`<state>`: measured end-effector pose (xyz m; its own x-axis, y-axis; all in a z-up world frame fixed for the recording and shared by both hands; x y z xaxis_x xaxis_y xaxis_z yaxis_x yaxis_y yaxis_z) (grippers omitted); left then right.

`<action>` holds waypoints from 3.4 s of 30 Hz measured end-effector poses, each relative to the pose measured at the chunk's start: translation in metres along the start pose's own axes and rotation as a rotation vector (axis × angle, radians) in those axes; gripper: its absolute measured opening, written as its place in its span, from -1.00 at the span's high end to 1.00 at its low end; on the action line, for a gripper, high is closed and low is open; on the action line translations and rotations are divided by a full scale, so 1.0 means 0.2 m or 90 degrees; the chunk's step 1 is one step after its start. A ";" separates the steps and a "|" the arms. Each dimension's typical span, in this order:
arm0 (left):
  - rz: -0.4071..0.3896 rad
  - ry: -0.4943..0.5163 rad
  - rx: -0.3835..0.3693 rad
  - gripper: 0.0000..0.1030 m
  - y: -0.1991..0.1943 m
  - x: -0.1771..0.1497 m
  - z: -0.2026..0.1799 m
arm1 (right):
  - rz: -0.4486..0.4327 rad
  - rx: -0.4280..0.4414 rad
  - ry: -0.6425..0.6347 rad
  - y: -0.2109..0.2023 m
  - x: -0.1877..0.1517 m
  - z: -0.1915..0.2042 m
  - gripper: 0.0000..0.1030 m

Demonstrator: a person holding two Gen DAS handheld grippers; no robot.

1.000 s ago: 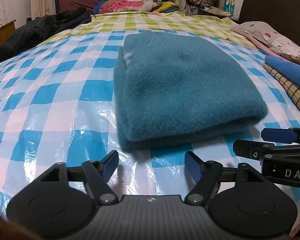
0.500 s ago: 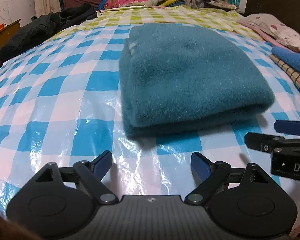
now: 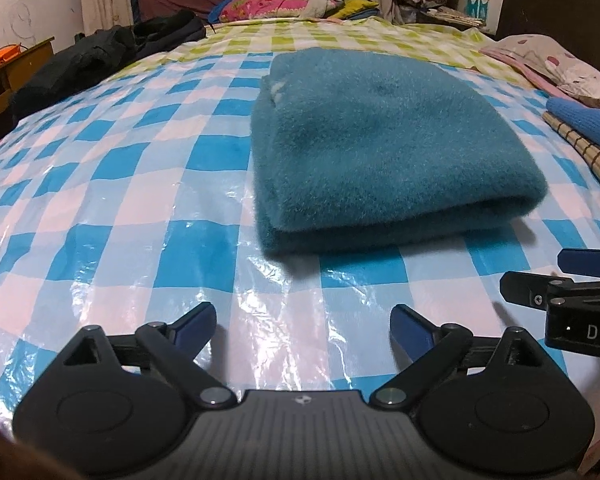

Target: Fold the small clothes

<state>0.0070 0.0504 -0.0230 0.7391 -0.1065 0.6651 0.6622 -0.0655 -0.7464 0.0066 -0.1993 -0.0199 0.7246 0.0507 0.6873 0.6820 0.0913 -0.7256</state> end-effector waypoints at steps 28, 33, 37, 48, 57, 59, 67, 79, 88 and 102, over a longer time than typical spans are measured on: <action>-0.047 0.004 0.004 -1.00 -0.07 -0.14 -0.02 | 0.009 -0.028 -0.003 -0.06 -0.17 0.01 -0.44; -0.059 0.007 0.005 -1.00 -0.09 -0.15 -0.02 | 0.006 -0.032 -0.004 -0.07 -0.18 0.00 -0.44; -0.063 0.011 0.001 -1.00 -0.10 -0.16 -0.03 | 0.000 -0.039 -0.002 -0.08 -0.20 0.00 -0.44; -0.078 0.008 -0.006 -1.00 -0.13 -0.18 -0.04 | -0.013 -0.048 -0.004 -0.11 -0.23 0.02 -0.44; -0.083 0.014 -0.004 -1.00 -0.13 -0.19 -0.05 | -0.021 -0.051 -0.001 -0.11 -0.24 0.02 -0.45; -0.084 0.014 -0.003 -1.00 -0.14 -0.19 -0.05 | -0.020 -0.051 -0.002 -0.11 -0.24 0.02 -0.45; -0.081 0.007 -0.002 -1.00 -0.13 -0.19 -0.05 | -0.021 -0.050 0.003 -0.11 -0.25 0.01 -0.45; -0.075 0.013 -0.006 -1.00 -0.12 -0.19 -0.06 | -0.022 -0.047 0.015 -0.11 -0.25 0.01 -0.45; -0.073 0.016 -0.008 -1.00 -0.11 -0.20 -0.07 | -0.023 -0.051 0.018 -0.11 -0.26 0.01 -0.46; -0.070 0.011 -0.004 -1.00 -0.13 -0.19 -0.07 | -0.019 -0.073 0.013 -0.12 -0.27 0.02 -0.46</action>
<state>-0.0402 0.0414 -0.0303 0.6599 -0.1155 0.7425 0.7383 -0.0837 -0.6692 -0.0492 -0.1995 -0.0386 0.7048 0.0287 0.7089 0.7094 -0.0216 -0.7045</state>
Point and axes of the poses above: each gripper's, at about its wrist camera, not at the fingertips, and y roughly the way its jaws point, z to its left, x to its top, the point moved 3 cm from there along y, roughly the way its jaws point, and after that the axes turned 1 degree about x, right-handed, at the moved point
